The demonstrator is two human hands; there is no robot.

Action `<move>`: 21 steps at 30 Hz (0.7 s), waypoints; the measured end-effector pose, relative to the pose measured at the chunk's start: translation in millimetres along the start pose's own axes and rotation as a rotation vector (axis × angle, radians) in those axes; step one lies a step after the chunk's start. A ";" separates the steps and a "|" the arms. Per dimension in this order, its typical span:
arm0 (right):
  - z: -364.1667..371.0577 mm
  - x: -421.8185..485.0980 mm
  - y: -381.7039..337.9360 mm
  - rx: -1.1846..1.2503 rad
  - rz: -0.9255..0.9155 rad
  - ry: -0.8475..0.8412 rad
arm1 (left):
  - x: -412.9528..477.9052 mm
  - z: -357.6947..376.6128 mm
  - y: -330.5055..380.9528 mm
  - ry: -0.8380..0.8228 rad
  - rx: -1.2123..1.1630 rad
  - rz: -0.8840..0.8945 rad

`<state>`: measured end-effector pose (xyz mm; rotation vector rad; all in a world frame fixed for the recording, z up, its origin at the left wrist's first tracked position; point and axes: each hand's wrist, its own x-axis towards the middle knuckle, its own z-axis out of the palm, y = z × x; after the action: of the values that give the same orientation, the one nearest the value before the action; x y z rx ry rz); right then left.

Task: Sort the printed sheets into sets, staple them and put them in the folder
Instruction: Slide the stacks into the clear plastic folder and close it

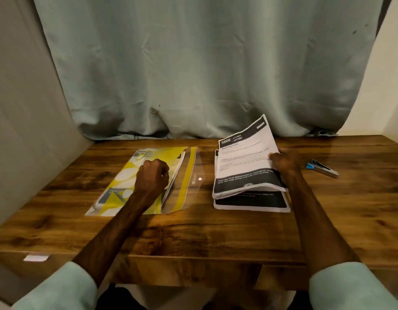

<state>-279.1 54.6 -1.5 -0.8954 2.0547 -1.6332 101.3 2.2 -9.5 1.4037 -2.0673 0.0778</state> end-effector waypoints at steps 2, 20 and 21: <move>-0.2 -2.6 6.4 0.062 0.059 0.013 | -0.3 -1.0 1.4 0.001 0.000 -0.003; 12.1 -23.9 15.0 0.169 0.235 -0.109 | -0.2 -6.8 2.6 0.009 -0.016 0.001; 13.2 -24.4 15.2 0.164 0.237 -0.111 | 0.2 -6.9 3.0 0.010 -0.018 -0.001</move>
<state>-256.8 63.4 -22.0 -0.6442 1.8431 -1.5605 101.9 5.9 -3.0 1.3906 -2.0546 0.0651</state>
